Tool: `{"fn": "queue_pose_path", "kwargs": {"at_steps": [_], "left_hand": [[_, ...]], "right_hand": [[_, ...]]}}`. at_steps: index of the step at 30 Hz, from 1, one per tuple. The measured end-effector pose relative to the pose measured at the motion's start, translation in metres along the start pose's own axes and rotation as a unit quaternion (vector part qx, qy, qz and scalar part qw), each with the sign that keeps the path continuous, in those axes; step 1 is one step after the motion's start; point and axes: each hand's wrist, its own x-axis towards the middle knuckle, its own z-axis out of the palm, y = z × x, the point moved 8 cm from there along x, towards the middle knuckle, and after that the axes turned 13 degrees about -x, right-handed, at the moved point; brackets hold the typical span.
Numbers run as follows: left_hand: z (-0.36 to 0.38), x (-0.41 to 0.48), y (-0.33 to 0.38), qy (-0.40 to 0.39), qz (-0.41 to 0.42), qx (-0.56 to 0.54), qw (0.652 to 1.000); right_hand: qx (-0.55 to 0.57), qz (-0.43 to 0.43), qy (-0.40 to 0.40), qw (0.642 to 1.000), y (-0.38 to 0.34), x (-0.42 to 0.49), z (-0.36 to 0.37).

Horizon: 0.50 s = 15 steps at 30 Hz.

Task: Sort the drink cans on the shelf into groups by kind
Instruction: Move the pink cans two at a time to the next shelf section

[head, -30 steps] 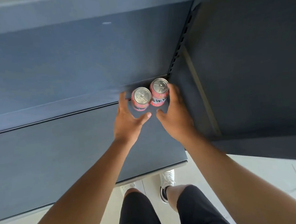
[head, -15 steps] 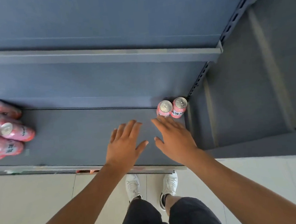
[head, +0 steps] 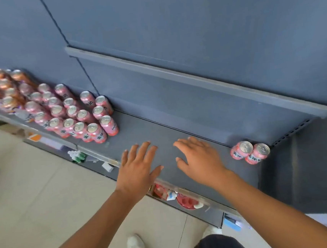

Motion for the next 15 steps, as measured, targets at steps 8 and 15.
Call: {"fn": "queue_pose_path", "kwargs": {"at_steps": [8, 15], "left_hand": [[-0.075, -0.070, -0.148, 0.005, -0.077, 0.027, 0.997], [-0.102, -0.102, -0.239, -0.008, -0.106, 0.035, 0.994]], "right_hand": [[-0.009, -0.043, -0.001, 0.999, -0.167, 0.059, -0.002], [-0.024, -0.071, -0.018, 0.997, -0.255, 0.106, 0.000]]}}
